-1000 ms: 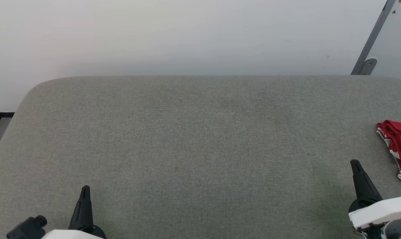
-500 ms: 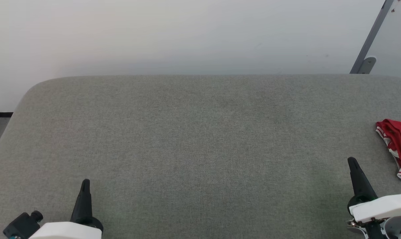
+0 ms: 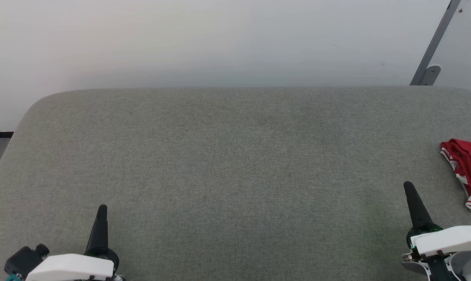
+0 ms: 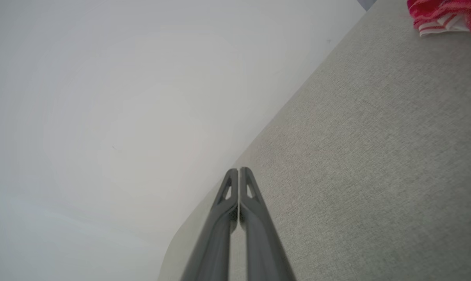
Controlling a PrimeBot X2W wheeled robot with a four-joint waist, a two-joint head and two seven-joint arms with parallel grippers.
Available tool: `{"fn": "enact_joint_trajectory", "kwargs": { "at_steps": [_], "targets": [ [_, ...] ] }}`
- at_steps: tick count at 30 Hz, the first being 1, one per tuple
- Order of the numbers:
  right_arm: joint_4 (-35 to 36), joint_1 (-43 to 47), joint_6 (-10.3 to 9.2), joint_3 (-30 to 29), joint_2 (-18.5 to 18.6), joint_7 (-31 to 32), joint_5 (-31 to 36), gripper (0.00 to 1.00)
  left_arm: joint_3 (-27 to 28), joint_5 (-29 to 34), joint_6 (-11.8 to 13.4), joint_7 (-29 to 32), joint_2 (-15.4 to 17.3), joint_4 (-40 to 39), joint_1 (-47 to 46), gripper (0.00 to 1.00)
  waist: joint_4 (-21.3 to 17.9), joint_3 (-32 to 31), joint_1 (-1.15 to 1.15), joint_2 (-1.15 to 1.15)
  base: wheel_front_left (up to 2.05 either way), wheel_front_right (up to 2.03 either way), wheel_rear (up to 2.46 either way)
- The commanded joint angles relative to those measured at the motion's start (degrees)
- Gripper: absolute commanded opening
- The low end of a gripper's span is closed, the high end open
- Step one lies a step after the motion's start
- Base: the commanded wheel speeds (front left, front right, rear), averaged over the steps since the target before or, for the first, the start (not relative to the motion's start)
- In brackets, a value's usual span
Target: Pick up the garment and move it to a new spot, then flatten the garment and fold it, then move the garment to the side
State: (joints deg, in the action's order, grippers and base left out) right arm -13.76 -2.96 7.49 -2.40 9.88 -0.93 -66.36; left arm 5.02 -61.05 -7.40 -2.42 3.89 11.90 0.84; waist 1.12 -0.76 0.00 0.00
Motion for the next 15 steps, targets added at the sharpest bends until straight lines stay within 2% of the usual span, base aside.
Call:
{"fn": "enact_joint_trajectory", "kwargs": {
  "at_steps": [1,15],
  "targets": [
    [0.24,-1.41,0.00,-0.58,-0.11,0.51,-1.59,0.00,0.33,-1.91,-0.08,0.61,0.20,-0.41,-1.60,0.00,-0.03,0.02,0.00,0.00,0.00,0.00,0.00],
    [0.13,-1.88,0.01,-1.42,-1.82,2.23,-7.47,0.00,0.63,-9.10,-0.10,2.65,-0.10,0.20,-3.05,0.00,-0.24,0.20,0.00,0.00,0.00,0.00,0.00]
  ]
}}
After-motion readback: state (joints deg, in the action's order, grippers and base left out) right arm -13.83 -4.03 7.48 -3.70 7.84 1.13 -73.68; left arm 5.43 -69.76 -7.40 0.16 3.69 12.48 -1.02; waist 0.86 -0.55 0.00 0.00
